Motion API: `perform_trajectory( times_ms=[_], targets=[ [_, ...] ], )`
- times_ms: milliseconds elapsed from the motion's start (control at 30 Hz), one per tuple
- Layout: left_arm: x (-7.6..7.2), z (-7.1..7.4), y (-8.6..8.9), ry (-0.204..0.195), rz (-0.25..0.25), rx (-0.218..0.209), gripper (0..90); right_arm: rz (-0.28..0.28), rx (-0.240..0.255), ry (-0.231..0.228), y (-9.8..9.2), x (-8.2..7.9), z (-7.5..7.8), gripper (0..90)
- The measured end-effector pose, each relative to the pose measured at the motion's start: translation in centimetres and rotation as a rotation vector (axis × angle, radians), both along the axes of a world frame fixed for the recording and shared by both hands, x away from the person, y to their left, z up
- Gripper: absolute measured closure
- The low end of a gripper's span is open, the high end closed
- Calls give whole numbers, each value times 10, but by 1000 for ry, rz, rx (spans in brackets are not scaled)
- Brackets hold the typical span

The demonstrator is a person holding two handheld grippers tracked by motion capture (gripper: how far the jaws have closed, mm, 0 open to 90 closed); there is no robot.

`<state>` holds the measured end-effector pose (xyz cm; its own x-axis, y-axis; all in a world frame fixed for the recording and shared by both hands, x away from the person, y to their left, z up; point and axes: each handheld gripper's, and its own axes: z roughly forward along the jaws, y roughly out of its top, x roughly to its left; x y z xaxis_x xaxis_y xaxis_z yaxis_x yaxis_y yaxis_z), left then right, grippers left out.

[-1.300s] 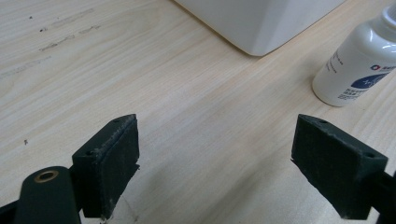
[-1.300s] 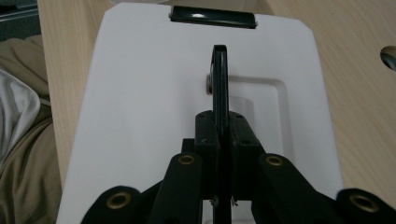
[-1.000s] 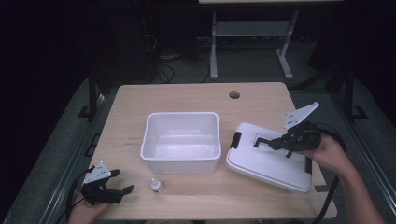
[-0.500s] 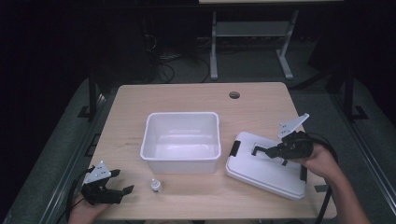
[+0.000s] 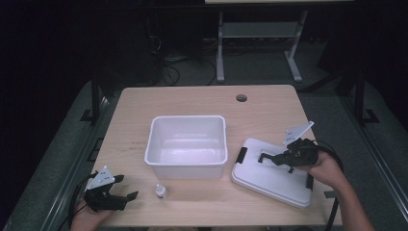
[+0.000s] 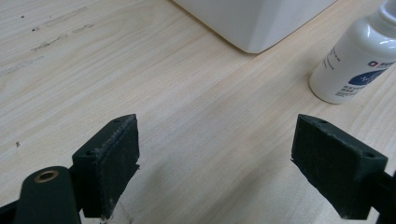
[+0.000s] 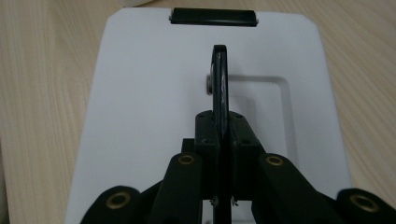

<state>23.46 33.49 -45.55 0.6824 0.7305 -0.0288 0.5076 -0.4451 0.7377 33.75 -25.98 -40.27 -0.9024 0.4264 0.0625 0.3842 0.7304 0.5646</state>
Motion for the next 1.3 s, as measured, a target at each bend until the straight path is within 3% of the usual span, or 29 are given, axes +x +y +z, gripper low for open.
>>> perform_trajectory(
  times_ms=[533, 700, 1300],
  targets=[
    [-1, -1, -3, 5, -9, 2, 152, -4, 4, -13, 4, -11, -7, 816],
    [-1, -1, -5, 10, -19, 9, 153, -5, 44, -39, 4, -21, 0, 754],
    [-2, 2, -12, 20, -55, 31, 155, 16, 95, -106, 11, -48, 14, 578]
  ],
)
